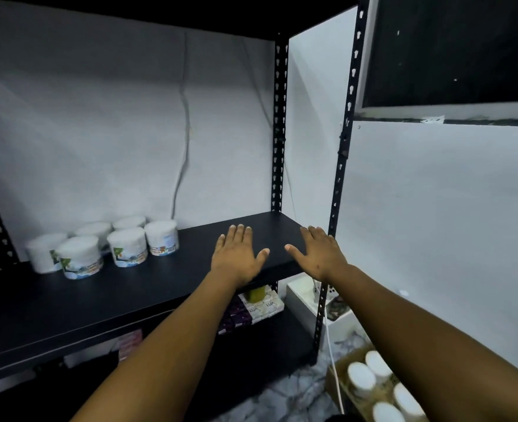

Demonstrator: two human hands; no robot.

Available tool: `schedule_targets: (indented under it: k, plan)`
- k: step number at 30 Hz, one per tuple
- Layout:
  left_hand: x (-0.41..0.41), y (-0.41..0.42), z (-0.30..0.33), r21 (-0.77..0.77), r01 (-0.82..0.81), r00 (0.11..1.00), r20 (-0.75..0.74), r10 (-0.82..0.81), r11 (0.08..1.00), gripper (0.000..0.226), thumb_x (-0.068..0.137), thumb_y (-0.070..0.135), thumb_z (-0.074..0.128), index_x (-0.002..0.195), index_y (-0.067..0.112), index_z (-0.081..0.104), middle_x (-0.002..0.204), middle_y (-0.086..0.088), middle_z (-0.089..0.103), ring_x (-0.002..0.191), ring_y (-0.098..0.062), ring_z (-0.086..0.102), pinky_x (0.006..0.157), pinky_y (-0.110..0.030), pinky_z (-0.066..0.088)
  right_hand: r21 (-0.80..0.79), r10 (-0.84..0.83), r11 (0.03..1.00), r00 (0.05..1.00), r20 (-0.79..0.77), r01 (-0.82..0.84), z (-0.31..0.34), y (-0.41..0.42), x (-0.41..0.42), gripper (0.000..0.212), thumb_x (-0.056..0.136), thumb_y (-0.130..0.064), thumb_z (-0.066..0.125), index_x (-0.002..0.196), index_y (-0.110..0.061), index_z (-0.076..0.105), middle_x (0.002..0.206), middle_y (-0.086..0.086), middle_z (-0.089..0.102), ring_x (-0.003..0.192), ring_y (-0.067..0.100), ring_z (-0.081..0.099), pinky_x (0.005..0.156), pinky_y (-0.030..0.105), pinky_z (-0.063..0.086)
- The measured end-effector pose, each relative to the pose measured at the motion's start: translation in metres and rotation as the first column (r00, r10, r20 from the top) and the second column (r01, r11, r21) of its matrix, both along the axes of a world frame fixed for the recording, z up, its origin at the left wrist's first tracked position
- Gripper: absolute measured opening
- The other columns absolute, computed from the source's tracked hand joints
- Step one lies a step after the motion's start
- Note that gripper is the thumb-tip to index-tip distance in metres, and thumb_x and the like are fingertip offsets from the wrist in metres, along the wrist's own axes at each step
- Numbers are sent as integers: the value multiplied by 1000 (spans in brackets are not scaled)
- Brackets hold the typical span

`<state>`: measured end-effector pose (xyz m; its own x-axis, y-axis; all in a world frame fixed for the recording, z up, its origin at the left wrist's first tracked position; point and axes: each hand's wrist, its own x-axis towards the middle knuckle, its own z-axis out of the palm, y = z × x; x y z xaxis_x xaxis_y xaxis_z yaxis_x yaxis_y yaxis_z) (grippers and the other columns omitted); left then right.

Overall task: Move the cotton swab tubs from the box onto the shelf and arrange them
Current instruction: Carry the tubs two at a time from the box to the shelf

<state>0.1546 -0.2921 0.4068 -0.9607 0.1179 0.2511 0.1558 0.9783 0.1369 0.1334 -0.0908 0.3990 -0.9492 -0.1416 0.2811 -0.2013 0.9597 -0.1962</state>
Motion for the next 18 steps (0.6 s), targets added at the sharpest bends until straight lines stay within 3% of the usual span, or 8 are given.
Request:
schedule_targets:
  k: [6,18]
  plan:
    - [-4,40,-14,1,126,992,2,-126,992,76,95,59,22,152,12,3,161,-7,0,148,-21,-7,120,-41,0,1,-92,996,995,-26,92,-11,43,13,76,91,-66,25,148,-15,23,155,10,25,145,25,17,117,47,17]
    - [-10,119,-70,19,283,956,80,-284,959,76,95,59,23,152,12,6,161,-6,2,148,-20,-5,120,-41,2,42,-250,968,966,70,248,-66,121,41,74,93,-64,24,148,-14,22,157,10,21,145,25,15,117,46,16]
